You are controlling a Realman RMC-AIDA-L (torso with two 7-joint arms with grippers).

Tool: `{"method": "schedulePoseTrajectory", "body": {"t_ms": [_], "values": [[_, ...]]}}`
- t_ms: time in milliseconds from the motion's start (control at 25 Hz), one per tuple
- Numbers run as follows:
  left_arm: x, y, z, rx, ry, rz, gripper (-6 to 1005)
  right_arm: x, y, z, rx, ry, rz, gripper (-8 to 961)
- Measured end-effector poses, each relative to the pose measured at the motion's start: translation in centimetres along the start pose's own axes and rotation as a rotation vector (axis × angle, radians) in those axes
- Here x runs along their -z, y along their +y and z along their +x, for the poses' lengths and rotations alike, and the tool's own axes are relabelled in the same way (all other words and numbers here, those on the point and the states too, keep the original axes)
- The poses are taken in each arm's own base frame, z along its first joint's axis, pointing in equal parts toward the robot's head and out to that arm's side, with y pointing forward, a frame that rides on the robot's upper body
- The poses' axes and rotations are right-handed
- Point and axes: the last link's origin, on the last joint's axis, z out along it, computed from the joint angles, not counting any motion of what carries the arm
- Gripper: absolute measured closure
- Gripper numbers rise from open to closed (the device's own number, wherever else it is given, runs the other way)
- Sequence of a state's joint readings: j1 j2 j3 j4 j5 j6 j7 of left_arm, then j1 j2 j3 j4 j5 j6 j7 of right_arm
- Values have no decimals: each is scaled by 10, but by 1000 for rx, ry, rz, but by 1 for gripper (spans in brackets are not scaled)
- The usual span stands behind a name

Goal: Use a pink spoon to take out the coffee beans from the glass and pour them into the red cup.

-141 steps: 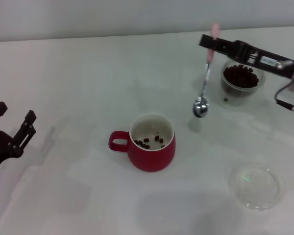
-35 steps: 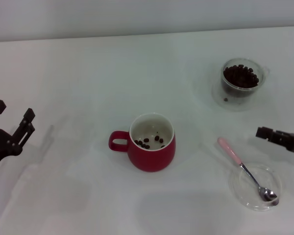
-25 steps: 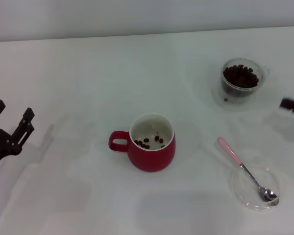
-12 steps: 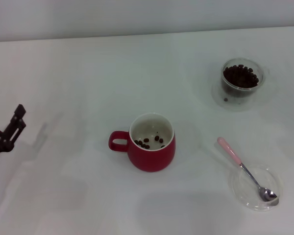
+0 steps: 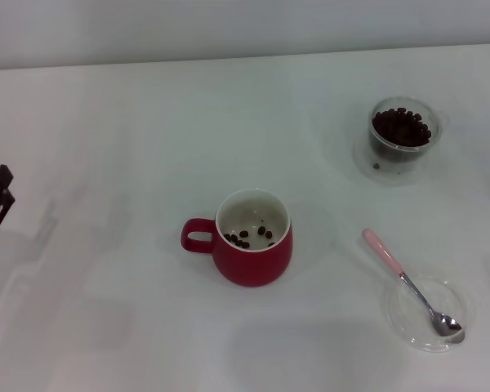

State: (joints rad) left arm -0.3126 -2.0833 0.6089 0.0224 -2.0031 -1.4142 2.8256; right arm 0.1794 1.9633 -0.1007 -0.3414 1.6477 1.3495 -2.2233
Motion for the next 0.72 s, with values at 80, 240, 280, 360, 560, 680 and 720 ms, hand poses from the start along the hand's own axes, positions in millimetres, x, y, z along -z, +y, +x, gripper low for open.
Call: {"method": "schedulePoseTrajectory", "body": {"t_ms": [80,240,280,360,560,680,720], "values": [[0,-1,0,1,2,9,301,4,0,6,27,-8,46,676],[1,-3,0,2,5,21,300,9,4,20,79,-7,103,676],[1,-3,1,2,6,24,300,9,6,23,93,2,107,676],[1,-4,1,2,7,27,300,9,8,30,117,24,123,676],[0,-7,2,5,11,48,300,4,7,42,125,80,171,676],[0,-8,2,6,13,52,300,0,8,45,118,94,180,676],[0,-8,2,6,14,53,300,-1,9,45,121,95,177,676]]}}
